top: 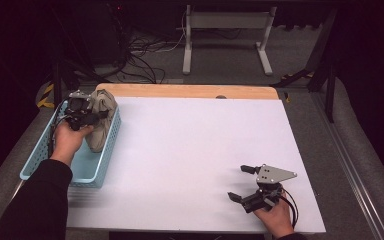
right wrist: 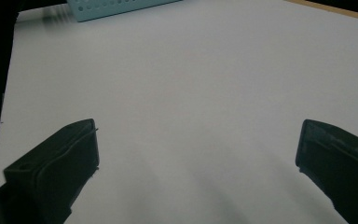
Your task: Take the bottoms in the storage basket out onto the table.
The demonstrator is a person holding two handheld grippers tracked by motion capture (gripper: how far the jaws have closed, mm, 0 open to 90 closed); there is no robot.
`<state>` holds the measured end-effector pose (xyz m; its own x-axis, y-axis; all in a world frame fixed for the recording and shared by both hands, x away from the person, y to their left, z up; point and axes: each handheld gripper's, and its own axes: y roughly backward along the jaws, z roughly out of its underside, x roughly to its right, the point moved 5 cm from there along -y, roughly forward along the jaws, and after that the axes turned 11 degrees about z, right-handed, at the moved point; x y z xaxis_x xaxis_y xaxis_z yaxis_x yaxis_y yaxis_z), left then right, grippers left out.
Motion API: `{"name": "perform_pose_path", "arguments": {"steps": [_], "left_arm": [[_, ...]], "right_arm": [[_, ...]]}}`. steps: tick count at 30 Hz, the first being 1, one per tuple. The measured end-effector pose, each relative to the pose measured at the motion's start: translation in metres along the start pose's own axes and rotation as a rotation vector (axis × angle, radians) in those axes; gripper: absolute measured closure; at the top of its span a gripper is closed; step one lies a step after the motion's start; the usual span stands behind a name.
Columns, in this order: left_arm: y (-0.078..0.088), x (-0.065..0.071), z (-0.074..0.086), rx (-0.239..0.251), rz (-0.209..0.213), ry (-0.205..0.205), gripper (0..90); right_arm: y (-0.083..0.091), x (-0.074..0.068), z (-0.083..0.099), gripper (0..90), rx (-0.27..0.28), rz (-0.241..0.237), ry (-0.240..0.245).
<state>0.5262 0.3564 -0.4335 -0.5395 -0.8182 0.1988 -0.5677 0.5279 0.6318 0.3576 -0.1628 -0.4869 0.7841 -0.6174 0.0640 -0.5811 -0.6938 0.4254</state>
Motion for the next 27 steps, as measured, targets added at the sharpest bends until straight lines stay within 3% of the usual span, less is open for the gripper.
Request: {"name": "perform_pose_path", "arguments": {"steps": [11, 27], "left_arm": [[0.021, 0.003, -0.004, 0.067, 0.032, 0.010, 71.4], [0.058, 0.013, -0.011, 0.198, 0.060, -0.018, 71.9]], "right_arm": [[0.000, 0.000, 0.000, 0.2, -0.001, -0.001, -0.001], [0.000, 0.000, 0.000, 0.2, 0.000, -0.001, -0.001]]}}
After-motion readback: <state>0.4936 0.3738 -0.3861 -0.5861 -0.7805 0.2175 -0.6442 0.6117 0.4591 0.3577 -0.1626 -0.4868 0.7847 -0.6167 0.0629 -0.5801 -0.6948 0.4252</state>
